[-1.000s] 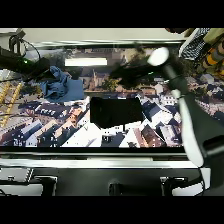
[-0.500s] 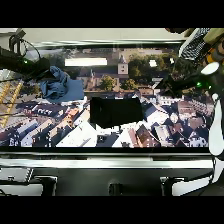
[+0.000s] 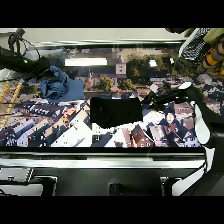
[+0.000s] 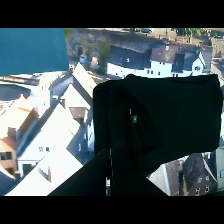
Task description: Fold the clothes and pants, and hang the long-sleeved shirts on hangers.
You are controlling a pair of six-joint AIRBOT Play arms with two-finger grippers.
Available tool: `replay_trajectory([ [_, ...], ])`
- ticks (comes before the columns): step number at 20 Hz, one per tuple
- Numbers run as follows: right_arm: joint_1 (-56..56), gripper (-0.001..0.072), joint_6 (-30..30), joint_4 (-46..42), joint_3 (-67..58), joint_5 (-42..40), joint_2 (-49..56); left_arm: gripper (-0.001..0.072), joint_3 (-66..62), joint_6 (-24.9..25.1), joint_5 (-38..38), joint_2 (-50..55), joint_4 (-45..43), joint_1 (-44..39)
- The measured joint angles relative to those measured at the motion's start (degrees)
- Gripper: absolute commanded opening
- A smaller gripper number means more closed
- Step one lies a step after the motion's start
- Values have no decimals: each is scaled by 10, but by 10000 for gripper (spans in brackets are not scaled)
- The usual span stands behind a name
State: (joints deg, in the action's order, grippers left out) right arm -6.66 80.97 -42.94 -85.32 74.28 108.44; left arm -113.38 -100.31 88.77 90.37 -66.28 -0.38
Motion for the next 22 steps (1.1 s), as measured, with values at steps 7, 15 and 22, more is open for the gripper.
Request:
replay_trajectory([
  [7, 49, 29, -8, 16, 2, -13, 18, 16, 0, 0, -2, 3, 0, 0],
  [15, 19, 27, 51, 70, -96, -4, -23, 17, 0, 0, -3, 3, 0, 0],
  [22, -64, 27, 177, 76, -257, -15, -35, 16, 0, 0, -3, 3, 0, 0],
])
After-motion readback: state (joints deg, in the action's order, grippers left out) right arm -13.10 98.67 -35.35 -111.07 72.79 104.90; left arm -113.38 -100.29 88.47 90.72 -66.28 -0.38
